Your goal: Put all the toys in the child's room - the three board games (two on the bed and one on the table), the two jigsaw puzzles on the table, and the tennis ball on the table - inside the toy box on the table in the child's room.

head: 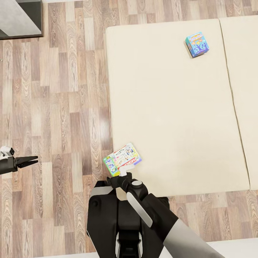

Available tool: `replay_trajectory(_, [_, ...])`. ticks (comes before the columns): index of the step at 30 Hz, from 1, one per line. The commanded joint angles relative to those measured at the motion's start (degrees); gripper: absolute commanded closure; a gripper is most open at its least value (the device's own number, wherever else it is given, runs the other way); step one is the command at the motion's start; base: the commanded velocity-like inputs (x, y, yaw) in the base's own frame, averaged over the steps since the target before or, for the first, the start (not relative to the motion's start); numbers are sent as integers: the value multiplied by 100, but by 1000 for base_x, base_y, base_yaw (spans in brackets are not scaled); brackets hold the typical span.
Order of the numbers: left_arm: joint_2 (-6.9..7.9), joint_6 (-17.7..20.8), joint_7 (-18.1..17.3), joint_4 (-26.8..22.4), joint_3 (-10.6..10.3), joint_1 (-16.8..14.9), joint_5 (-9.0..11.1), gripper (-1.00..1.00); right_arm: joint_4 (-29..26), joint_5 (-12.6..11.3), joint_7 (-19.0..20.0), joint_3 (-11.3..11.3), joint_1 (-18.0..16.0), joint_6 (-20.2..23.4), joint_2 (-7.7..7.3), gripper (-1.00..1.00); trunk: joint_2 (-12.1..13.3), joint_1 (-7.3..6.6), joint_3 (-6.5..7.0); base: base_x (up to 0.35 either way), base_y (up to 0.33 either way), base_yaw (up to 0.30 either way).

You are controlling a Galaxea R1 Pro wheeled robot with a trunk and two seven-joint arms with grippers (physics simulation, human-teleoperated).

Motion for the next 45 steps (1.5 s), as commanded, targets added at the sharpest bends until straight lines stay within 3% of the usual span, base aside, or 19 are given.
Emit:
replay_trajectory(1, [2,61,-23,0,-1,-1,0,-100,-6,-60,-56,11,-4,13,0,-100,-9,4,-6,0,0,0])
replay_trajectory(31, [2,61,-23,0,-1,-1,-3,-100,-67,-62,-94,5,-7,86,0,-100,-9,4,-6,0,0,0])
replay_trajectory(45, [9,61,-23,0,-1,-1,-1,-100,-787,-82,-612,-6,5,1273,0,-100,-9,4,-6,0,0,0])
